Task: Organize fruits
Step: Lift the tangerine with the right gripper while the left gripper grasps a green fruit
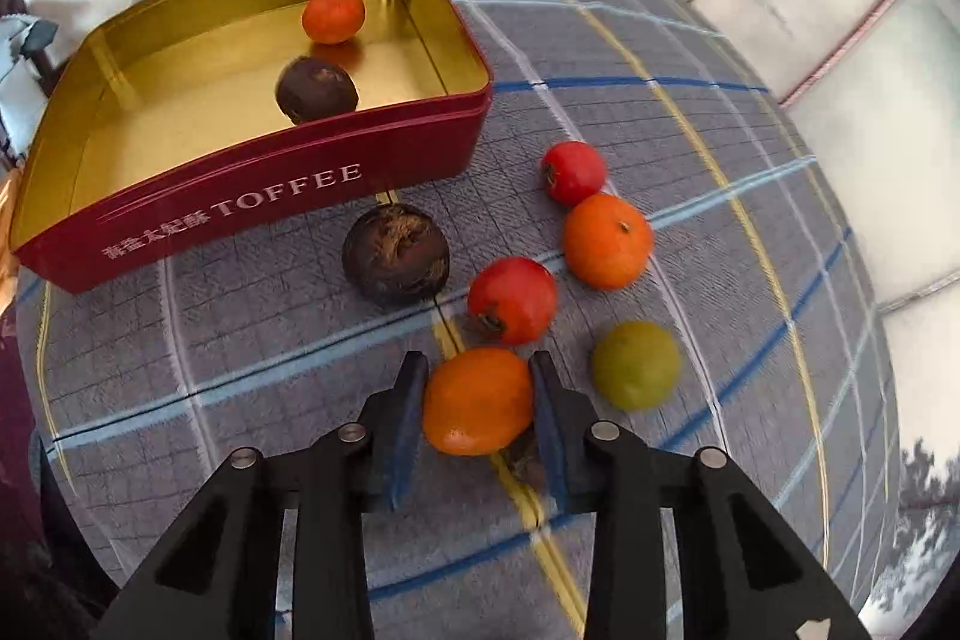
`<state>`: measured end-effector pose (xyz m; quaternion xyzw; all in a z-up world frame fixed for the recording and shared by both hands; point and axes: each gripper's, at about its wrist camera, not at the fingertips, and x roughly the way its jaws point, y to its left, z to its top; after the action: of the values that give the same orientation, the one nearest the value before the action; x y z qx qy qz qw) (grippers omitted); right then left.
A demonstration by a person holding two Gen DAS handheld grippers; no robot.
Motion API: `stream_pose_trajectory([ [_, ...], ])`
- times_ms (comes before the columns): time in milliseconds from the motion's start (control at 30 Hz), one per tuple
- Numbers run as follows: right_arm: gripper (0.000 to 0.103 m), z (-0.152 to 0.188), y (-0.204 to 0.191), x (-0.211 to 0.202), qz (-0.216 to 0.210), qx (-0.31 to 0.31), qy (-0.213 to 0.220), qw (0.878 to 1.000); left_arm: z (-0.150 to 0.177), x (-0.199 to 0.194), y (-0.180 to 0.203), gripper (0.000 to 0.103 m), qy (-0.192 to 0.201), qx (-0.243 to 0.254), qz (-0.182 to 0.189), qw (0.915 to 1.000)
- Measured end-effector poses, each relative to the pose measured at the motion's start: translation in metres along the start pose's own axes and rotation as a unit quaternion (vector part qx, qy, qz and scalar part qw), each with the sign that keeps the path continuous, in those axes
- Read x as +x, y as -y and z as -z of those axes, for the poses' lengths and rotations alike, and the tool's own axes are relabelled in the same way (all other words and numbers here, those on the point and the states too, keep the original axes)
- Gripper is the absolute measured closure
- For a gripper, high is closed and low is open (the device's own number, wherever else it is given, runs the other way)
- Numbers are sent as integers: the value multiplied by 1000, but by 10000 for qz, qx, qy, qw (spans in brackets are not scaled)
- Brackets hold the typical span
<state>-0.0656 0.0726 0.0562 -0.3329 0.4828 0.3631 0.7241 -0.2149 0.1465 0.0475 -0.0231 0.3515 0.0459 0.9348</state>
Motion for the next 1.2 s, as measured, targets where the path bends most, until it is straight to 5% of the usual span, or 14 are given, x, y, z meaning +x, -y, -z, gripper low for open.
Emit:
stream_pose_trajectory([
  [67, 72, 26, 5, -31, -167, 614, 604, 9961, -2, 0, 4, 3, 63, 102, 95, 9999],
  [200, 72, 115, 36, -82, -79, 2197, 1478, 9643, -14, 7, 14, 3, 48, 147, 711, 9974],
  [367, 72, 227, 87, -93, 614, 3531, 1291, 9246, -47, 42, 56, 3, -334, 257, 1940, 9801],
  [467, 72, 265, 104, -93, 912, 3847, 1167, 9111, -67, 63, 93, 3, -374, 467, 2027, 9774],
  [700, 71, 294, 121, -86, 718, 4419, 1431, 8827, -97, 129, 178, 4, -593, 1006, 2175, 9690],
  [933, 69, 289, 117, -83, 600, 4369, 1547, 8841, -94, 176, 230, 8, -1006, 1491, 2208, 9586],
  [967, 69, 288, 116, -84, 599, 4361, 1554, 8844, -93, 181, 235, 13, -1065, 1511, 2177, 9583],
  [1033, 69, 287, 115, -83, 624, 4310, 1562, 8865, -85, 193, 244, 67, -1272, 1616, 2185, 9539],
  [1200, 69, 287, 114, -82, 601, 4267, 1572, 8886, -79, 186, 248, 68, -1228, 1493, 1994, 9607],
])
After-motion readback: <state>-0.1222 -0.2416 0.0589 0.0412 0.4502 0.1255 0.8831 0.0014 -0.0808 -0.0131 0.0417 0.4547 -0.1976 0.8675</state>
